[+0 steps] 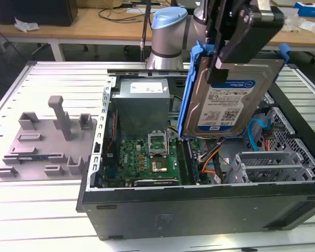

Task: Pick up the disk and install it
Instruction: 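Insert the disk into the insertion slot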

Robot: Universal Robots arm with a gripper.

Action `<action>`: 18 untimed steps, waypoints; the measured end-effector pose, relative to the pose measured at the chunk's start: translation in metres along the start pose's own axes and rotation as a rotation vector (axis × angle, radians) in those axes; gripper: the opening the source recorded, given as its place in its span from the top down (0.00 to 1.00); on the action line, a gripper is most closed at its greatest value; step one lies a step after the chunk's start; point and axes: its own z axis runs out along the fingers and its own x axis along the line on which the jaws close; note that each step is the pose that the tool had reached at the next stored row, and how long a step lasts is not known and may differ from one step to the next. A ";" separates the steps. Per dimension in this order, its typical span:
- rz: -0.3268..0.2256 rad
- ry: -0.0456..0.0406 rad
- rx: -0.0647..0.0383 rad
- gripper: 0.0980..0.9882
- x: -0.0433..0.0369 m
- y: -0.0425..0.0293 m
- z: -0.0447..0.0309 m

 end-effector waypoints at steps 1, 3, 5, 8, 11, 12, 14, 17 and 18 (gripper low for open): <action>0.000 0.0000 0.000 0.70 0.0011 -0.0026 0.0000; 0.000 0.0000 0.000 0.70 0.0034 -0.0077 0.0000; 0.000 0.0000 0.000 0.70 0.0071 -0.0152 0.0000; 0.000 -0.0001 0.000 0.70 0.0120 -0.0233 0.0002; 0.000 -0.0014 0.000 0.70 0.0162 -0.0329 0.0005; 0.000 -0.0044 0.000 0.70 0.0181 -0.0397 0.0006; 0.000 -0.0085 0.000 0.70 0.0190 -0.0435 0.0006; 0.000 -0.0155 0.000 0.70 0.0213 -0.0527 0.0010; 0.000 -0.0187 0.000 0.70 0.0224 -0.0570 0.0011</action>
